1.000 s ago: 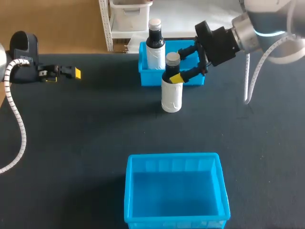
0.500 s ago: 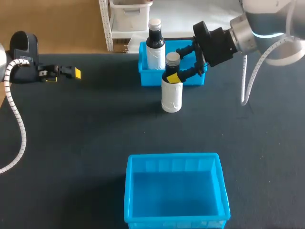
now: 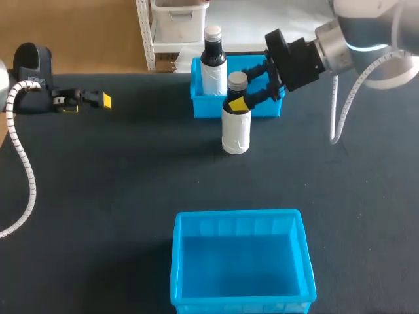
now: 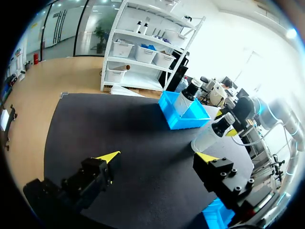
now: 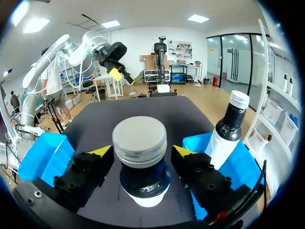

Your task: Pick up the bottle, and place it in the far bin if it is heavy, or in the near bin if it is light.

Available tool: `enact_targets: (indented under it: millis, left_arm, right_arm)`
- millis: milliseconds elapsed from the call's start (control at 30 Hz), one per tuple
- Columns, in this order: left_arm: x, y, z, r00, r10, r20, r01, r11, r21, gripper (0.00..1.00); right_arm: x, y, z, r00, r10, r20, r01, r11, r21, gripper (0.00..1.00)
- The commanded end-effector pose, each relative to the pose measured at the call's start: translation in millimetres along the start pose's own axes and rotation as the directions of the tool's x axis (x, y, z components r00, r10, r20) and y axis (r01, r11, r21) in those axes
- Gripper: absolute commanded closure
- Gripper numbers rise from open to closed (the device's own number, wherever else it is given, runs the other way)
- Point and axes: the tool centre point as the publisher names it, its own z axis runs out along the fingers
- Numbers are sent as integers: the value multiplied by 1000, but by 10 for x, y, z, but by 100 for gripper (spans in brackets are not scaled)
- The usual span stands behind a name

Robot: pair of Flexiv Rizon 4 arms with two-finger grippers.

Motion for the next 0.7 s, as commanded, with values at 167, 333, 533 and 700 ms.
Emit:
enact_targets:
  millis: [167,333,533,700]
  left_arm:
    - [0,0,0,1000,0,0,0,1000,0,0]
    - [0,0,0,1000,0,0,0,1000,0,0]
    - [0,0,0,1000,0,0,0,1000,0,0]
    - [0,0,0,1000,0,0,0,1000,0,0]
  right_arm:
    - [-3,-19,13,1000,-1,-1,1,1000,-7,33]
    - [0,-20,11,1000,0,0,0,1000,-5,50]
    - [3,-17,9,1000,-1,0,1,1000,-7,54]
    - [4,-5,-9,1000,-2,1,2,1000,-4,62]
